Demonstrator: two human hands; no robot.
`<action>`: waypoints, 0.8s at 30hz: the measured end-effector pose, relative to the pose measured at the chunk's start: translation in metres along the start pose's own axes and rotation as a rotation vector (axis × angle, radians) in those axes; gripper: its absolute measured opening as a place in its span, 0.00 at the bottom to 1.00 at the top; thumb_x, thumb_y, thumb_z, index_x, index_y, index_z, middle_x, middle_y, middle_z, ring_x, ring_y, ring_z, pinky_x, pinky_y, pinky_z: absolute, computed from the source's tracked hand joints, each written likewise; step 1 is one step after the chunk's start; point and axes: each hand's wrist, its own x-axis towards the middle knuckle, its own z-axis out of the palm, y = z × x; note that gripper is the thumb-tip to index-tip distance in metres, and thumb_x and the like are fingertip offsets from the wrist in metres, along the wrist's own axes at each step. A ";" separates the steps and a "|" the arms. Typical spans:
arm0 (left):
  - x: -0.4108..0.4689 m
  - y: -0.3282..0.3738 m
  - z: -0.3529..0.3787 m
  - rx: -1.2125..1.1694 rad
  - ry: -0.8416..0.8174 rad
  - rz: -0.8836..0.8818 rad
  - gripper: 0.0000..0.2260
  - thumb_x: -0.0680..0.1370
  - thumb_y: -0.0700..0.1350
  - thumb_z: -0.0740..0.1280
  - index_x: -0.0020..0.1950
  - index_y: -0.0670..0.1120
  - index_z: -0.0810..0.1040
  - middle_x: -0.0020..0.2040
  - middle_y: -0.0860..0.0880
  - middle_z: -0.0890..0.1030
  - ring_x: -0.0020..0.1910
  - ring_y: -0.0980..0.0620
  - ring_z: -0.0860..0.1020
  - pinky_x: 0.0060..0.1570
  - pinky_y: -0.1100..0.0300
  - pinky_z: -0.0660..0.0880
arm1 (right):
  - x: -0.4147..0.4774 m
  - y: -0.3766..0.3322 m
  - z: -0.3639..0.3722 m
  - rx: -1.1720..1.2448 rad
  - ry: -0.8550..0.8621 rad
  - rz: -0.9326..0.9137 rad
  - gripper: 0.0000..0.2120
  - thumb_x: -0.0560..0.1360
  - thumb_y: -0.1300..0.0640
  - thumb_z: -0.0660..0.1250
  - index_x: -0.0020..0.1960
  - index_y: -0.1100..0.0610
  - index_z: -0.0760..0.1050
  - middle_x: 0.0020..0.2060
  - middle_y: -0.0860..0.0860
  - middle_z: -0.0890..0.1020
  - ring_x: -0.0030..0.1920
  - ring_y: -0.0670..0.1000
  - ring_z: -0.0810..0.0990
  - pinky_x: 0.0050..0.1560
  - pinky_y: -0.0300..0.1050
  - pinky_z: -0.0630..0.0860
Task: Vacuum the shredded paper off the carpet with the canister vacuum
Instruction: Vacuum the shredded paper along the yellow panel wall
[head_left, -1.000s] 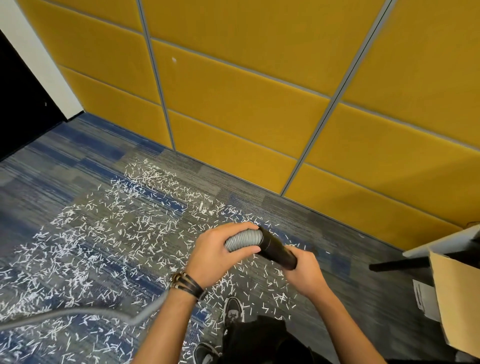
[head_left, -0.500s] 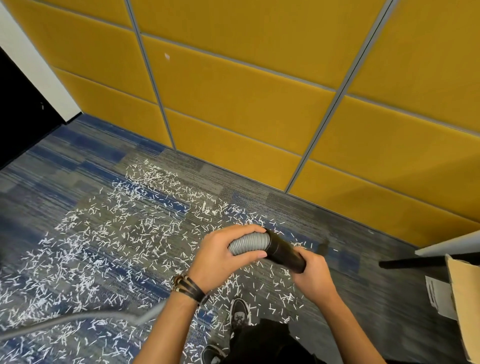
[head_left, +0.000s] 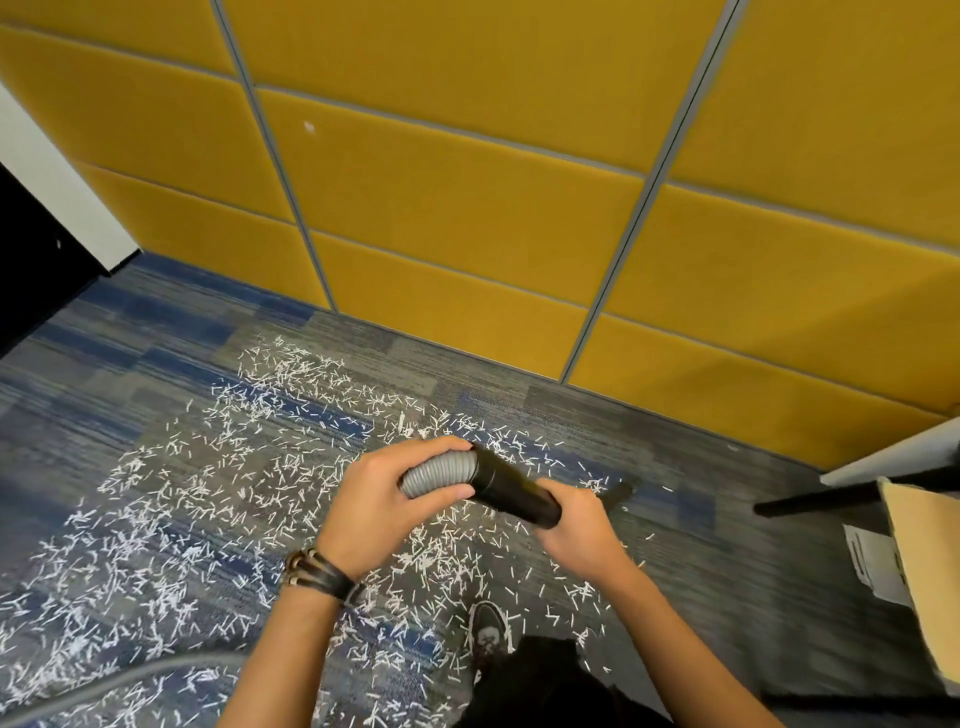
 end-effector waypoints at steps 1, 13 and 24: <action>-0.002 0.003 -0.006 0.025 -0.012 0.017 0.21 0.70 0.64 0.74 0.64 0.67 0.80 0.54 0.65 0.84 0.51 0.59 0.83 0.49 0.68 0.79 | -0.002 -0.006 0.003 0.016 0.021 -0.006 0.12 0.70 0.64 0.70 0.38 0.48 0.74 0.28 0.45 0.78 0.32 0.44 0.77 0.33 0.35 0.69; -0.054 0.016 -0.054 0.035 -0.027 0.166 0.21 0.73 0.64 0.76 0.65 0.62 0.82 0.55 0.65 0.84 0.53 0.59 0.83 0.54 0.60 0.80 | -0.054 -0.052 0.044 0.040 0.124 0.022 0.11 0.66 0.63 0.71 0.44 0.49 0.81 0.30 0.47 0.81 0.32 0.48 0.77 0.35 0.41 0.72; -0.076 0.013 -0.056 0.036 -0.050 0.160 0.22 0.70 0.69 0.74 0.64 0.71 0.79 0.55 0.66 0.84 0.55 0.62 0.82 0.56 0.52 0.82 | -0.068 -0.061 0.055 0.049 0.074 0.054 0.08 0.68 0.63 0.70 0.43 0.51 0.79 0.32 0.50 0.82 0.32 0.50 0.79 0.34 0.46 0.74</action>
